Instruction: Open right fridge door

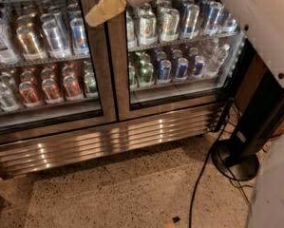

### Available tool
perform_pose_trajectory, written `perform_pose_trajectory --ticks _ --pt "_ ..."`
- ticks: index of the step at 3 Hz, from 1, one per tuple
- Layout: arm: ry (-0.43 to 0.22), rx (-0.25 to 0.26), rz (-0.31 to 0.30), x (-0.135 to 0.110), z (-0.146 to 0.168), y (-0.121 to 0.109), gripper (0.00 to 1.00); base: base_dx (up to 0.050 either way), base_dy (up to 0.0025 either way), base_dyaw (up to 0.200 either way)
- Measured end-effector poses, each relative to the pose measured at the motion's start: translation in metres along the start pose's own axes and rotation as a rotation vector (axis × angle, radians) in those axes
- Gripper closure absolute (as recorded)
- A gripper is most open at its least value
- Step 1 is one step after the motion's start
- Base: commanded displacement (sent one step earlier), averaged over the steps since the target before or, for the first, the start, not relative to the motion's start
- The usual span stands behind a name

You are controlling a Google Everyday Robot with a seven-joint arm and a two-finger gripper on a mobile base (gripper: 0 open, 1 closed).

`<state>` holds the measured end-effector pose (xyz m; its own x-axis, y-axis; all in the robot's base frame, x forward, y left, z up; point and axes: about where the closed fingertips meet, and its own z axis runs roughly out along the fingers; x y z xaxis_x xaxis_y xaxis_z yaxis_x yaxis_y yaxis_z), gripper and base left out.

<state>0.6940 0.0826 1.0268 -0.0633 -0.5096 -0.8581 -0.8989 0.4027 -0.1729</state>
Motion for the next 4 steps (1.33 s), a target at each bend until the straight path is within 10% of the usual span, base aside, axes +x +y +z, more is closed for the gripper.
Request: perform_pose_trajectory --ticks 4 --pt "-0.168 -0.143 -0.060 -0.025 0.024 -0.019 0.00 0.000 0.00000 0.000"
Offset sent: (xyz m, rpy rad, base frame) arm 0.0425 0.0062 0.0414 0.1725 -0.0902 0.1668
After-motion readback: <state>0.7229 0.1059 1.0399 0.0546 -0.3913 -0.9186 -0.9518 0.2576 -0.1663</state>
